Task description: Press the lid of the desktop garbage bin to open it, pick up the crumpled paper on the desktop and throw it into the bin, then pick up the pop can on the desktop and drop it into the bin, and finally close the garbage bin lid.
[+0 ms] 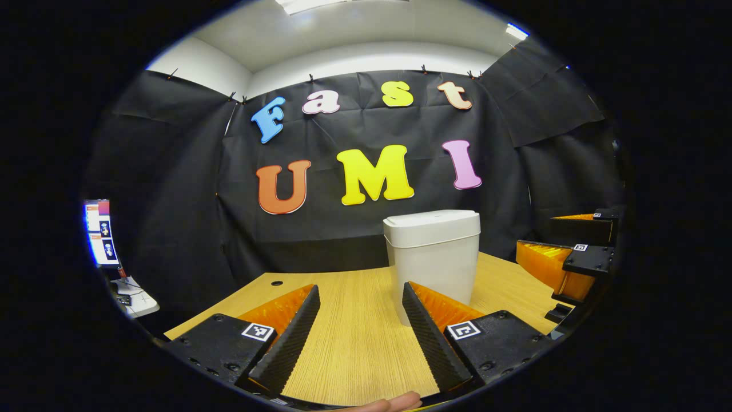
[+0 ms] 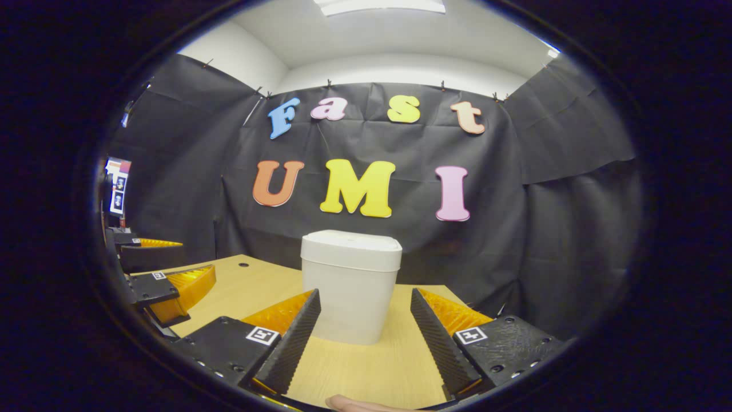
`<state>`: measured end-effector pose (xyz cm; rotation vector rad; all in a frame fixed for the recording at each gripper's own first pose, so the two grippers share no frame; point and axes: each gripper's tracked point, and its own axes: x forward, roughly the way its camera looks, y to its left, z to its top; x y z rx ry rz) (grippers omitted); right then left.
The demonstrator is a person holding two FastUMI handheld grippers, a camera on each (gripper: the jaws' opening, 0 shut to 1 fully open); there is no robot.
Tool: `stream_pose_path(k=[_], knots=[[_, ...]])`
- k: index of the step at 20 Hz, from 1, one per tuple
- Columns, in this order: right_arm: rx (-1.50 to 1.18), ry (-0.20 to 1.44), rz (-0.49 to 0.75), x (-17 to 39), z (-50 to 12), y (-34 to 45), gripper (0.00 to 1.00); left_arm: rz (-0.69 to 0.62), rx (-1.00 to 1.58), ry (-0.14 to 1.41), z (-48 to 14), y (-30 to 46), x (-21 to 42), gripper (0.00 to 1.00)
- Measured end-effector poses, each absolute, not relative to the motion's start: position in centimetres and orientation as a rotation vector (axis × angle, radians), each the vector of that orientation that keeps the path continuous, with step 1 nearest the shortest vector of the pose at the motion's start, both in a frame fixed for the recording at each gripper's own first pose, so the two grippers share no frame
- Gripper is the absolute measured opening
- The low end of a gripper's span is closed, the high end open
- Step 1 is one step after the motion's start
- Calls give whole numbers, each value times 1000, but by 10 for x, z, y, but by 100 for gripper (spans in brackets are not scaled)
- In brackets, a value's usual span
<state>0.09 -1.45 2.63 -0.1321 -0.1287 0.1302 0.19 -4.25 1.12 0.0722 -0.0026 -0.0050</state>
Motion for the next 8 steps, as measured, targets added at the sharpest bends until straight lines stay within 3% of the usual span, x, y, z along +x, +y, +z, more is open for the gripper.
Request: stream_pose_path(k=[8], knots=[[-128,-115,170,-7,24,-10,95,19,43,-5,11,-37,2,93]])
